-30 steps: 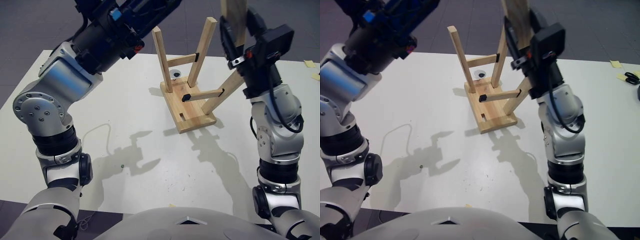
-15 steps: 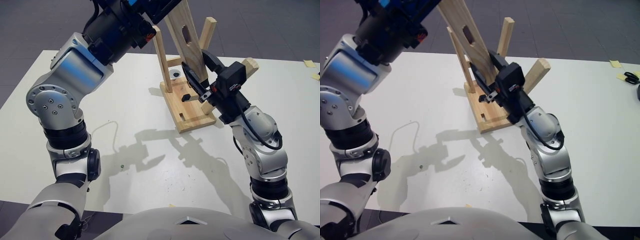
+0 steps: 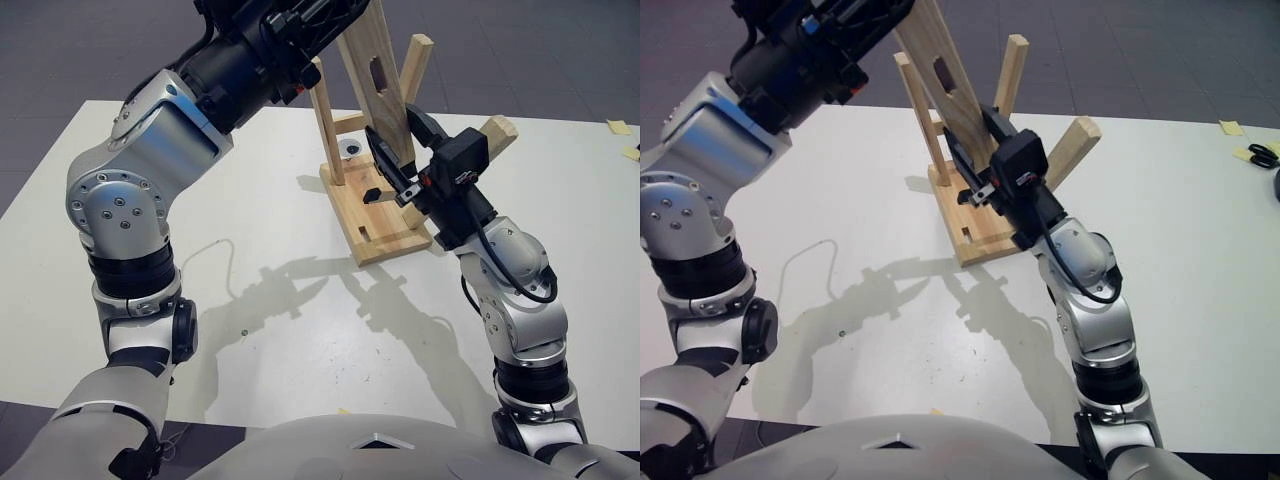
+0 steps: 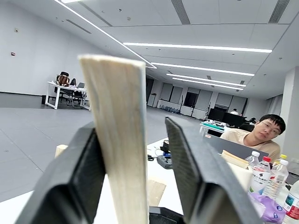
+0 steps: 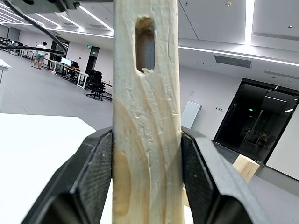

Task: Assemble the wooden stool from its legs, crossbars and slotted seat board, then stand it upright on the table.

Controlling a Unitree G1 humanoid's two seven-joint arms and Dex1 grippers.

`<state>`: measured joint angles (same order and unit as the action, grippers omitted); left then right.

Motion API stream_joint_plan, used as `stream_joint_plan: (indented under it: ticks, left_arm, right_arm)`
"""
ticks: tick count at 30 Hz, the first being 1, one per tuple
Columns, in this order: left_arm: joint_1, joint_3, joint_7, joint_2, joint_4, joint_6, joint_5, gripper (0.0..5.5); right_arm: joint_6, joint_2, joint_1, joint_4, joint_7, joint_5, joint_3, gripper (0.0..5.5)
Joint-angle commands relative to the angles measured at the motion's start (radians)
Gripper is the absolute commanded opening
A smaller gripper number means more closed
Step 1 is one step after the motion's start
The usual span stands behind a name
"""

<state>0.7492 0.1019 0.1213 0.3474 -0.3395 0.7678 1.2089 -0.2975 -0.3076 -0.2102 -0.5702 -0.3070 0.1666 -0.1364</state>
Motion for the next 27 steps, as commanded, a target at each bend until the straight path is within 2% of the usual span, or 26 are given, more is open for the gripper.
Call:
stream_joint_plan:
  ticks: [1,2,7,8,10,13,19,22,25,27]
  left_arm:
    - [-0.013,0.005,0.019,-0.004,-0.012,0.005,-0.013,1.26]
    - [-0.018,0.007,0.020,-0.008,-0.012,0.005,-0.014,1.10]
    - [-0.021,0.066,-0.035,-0.082,0.013,-0.008,0.105,1.09]
    - [-0.009,0.088,-0.060,-0.099,0.028,-0.016,0.140,1.09]
    - [0.016,0.122,-0.101,-0.117,0.050,-0.031,0.185,1.07]
    - [0.061,0.155,-0.144,-0.106,0.084,-0.066,0.153,1.04]
    - [0.114,0.206,-0.205,-0.060,0.182,-0.175,-0.060,1.04]
    - [0.074,0.164,-0.155,-0.012,0.149,-0.168,-0.165,1.04]
    - [-0.039,0.043,-0.016,0.098,0.058,-0.141,-0.311,1.04]
    - [-0.114,-0.033,0.083,0.167,0.007,-0.151,-0.404,1.04]
  right_arm:
    - [-0.011,0.007,0.003,0.003,0.001,-0.003,0.011,2.05]
    - [-0.009,0.007,0.006,0.005,0.000,-0.005,0.010,2.05]
    - [-0.008,0.009,0.006,0.018,-0.007,-0.007,0.007,2.05]
    - [-0.011,0.010,0.003,0.025,-0.007,-0.009,0.007,2.41]
    - [-0.017,0.014,-0.001,0.038,-0.003,-0.009,0.014,2.63]
    - [-0.025,0.019,-0.012,0.058,0.007,0.006,0.048,3.28]
    - [-0.153,0.064,-0.175,0.096,0.078,0.235,0.288,4.43]
    - [-0.207,0.048,-0.278,0.118,0.140,0.334,0.409,4.94]
    - [-0.157,-0.103,-0.328,0.246,0.159,0.195,0.462,5.40]
    - [-0.146,-0.186,-0.308,0.342,0.174,0.095,0.462,5.40]
